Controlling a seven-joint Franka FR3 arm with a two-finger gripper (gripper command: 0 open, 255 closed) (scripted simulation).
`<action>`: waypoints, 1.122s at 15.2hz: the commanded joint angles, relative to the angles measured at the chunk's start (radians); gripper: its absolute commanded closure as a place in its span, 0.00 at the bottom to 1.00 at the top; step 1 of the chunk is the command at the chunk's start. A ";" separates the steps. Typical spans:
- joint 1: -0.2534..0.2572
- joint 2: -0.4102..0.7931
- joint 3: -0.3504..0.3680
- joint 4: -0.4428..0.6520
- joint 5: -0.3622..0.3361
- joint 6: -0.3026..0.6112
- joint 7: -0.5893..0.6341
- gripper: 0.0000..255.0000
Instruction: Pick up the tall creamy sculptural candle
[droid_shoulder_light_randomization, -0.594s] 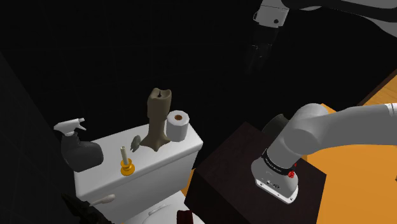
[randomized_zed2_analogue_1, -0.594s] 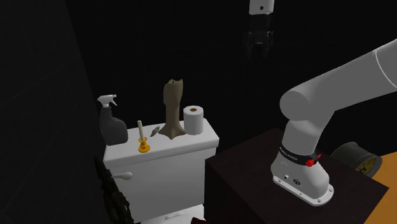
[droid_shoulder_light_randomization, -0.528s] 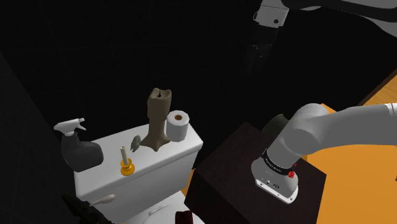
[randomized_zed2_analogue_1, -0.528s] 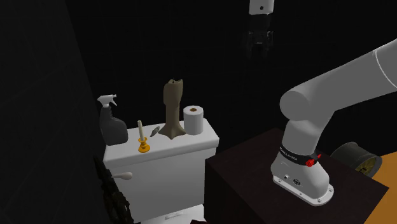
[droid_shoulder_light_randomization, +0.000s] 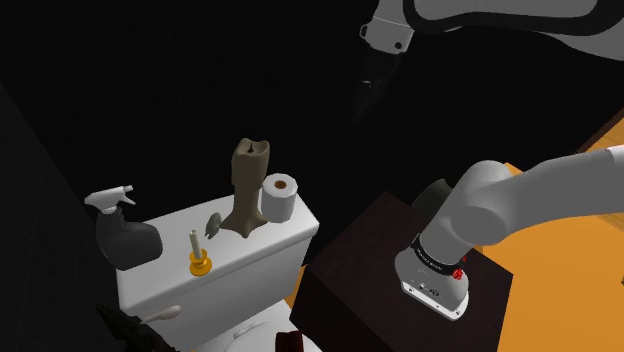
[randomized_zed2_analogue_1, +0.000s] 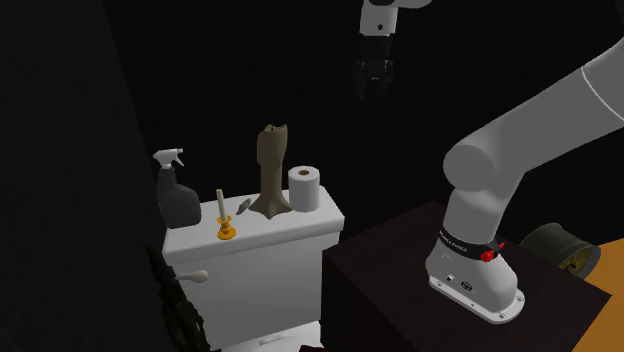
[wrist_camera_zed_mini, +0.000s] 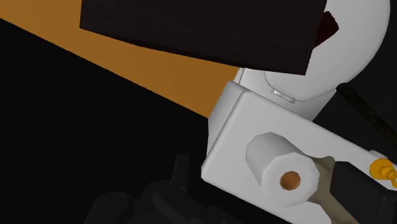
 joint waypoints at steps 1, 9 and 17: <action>0.027 0.046 0.015 0.002 0.013 0.070 -0.024 0.00; 0.131 0.213 0.091 0.038 0.056 0.295 -0.104 0.00; 0.220 0.383 0.173 0.111 0.069 0.488 -0.178 0.00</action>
